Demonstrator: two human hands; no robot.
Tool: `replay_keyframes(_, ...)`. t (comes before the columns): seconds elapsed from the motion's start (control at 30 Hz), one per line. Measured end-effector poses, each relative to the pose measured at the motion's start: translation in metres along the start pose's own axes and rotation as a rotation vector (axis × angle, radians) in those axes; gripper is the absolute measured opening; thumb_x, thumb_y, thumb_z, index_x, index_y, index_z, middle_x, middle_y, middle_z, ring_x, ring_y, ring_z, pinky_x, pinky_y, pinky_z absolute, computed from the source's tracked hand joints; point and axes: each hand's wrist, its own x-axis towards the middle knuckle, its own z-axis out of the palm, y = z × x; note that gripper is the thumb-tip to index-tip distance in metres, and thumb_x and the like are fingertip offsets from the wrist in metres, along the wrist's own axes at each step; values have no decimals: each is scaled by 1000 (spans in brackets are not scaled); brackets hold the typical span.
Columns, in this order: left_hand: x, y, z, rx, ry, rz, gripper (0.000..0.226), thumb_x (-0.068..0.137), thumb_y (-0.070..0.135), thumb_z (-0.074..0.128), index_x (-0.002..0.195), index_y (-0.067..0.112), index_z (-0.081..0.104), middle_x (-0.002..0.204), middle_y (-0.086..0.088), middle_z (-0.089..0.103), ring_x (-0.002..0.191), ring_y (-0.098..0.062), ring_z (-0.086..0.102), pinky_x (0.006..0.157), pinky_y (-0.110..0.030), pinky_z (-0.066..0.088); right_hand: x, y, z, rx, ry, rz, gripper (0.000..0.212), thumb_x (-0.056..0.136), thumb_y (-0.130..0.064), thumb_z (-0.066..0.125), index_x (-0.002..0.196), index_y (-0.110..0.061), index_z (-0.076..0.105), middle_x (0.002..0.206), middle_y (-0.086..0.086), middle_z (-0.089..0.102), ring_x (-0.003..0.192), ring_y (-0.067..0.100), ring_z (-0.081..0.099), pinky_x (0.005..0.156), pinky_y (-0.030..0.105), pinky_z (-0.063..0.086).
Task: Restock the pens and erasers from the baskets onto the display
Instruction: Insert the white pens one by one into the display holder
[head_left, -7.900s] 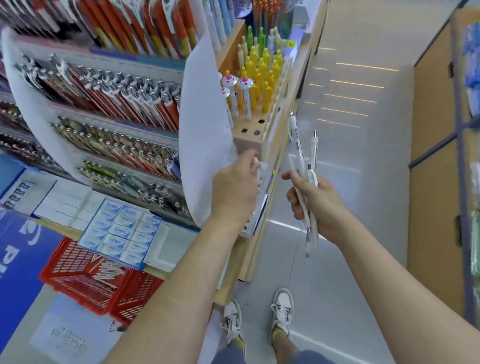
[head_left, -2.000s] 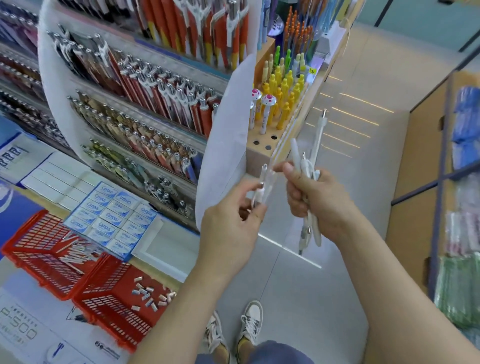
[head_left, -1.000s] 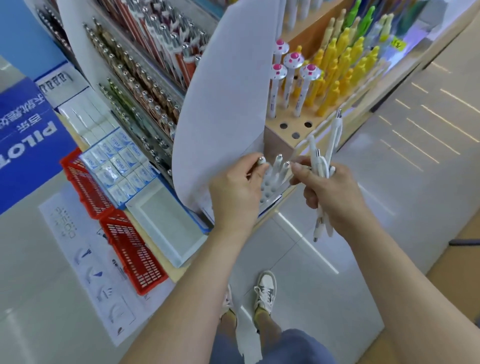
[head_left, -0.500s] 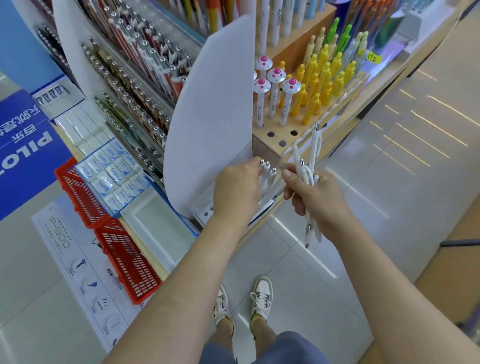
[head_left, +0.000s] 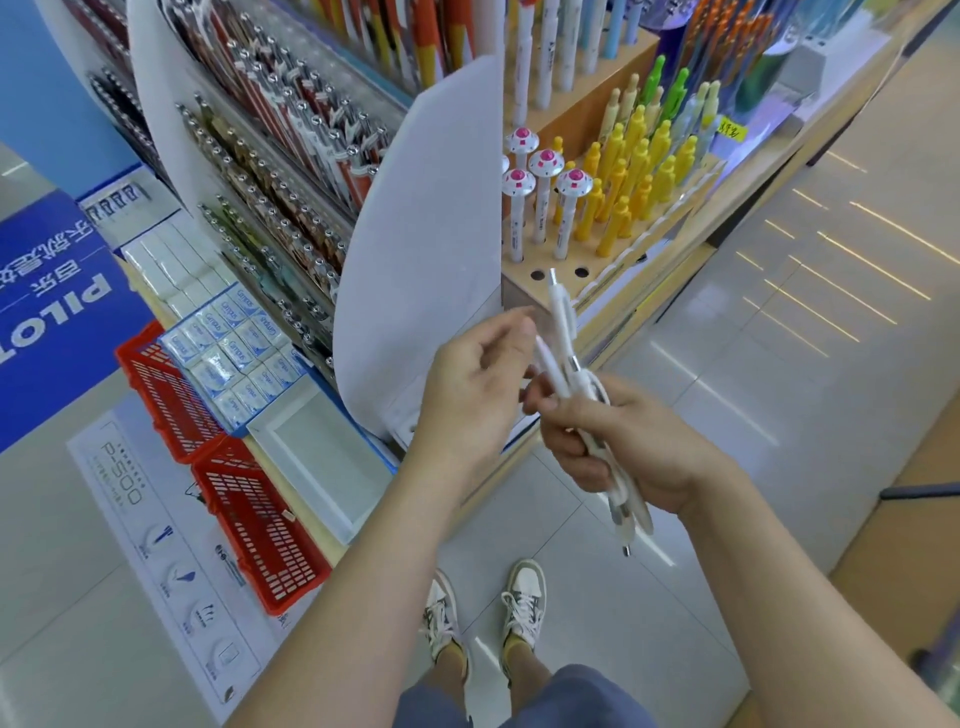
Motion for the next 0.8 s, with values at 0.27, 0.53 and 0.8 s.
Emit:
replay_keyframes(0.27,-13,18,-10,-62,-6,11,18,90,25,63,83,9,69,61,2,62,43,-16,52,43,-27,43,-5,-3,2,-86,-264,97,12,86,-16,54,97,-16,59,61,5,35,39,12,27,42,26,16)
replay_keyframes(0.53,-20,24,-21,-132,246,254,15,89,9,63,100,19,66,81,-1,74,69,-8,65,69,-22,52,-6,17,-19,102,-170,-82,52,79,-45,72,119,-13,64,66,9,48,40,10,30,40,21,24)
replay_keyframes(0.8,-22,19,-35,-16,271,393,17,91,15,62,98,30,67,88,0,72,80,-17,68,77,-34,56,14,19,-3,312,452,-128,21,88,-31,64,86,-12,57,57,1,36,42,11,26,40,22,23)
